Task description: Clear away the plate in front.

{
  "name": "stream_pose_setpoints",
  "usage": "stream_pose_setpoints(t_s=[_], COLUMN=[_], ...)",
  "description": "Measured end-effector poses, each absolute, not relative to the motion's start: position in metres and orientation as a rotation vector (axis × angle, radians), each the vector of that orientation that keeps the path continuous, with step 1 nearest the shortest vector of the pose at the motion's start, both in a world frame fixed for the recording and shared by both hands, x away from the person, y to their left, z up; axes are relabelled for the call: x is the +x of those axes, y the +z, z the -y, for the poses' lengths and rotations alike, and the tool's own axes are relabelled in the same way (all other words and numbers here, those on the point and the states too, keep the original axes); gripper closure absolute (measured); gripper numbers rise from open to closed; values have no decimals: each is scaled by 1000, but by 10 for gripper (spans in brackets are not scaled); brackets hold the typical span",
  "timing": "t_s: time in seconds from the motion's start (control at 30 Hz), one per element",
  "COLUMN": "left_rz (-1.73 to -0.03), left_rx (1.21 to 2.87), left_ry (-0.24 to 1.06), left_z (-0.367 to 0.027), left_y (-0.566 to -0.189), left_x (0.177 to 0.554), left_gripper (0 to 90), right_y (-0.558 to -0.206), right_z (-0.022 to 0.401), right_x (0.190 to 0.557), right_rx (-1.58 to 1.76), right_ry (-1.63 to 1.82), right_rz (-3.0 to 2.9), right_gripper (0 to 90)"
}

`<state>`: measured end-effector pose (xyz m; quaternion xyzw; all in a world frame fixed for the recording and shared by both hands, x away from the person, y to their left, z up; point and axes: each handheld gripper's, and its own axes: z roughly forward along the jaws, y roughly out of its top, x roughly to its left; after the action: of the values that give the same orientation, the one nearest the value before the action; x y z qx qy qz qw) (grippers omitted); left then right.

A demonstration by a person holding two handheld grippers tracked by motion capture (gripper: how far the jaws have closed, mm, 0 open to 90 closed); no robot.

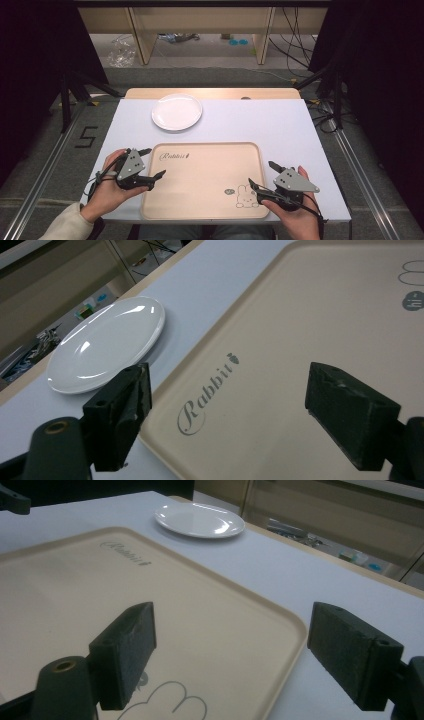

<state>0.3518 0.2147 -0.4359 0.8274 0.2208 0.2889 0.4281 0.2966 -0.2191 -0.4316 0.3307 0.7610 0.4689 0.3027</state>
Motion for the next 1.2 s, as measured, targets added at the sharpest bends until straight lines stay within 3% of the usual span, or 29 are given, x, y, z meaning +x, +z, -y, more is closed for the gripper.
stream_pose_setpoints(t_s=[1.2], left_rz=[-566], left_rx=[2130], left_ry=[875], left_z=[-215], left_y=[-427], left_x=[401], left_gripper=[209], right_y=[-433], right_z=[218], right_x=[297], right_rx=[885], right_ry=[1229], right_rz=[-2017], right_gripper=[207])
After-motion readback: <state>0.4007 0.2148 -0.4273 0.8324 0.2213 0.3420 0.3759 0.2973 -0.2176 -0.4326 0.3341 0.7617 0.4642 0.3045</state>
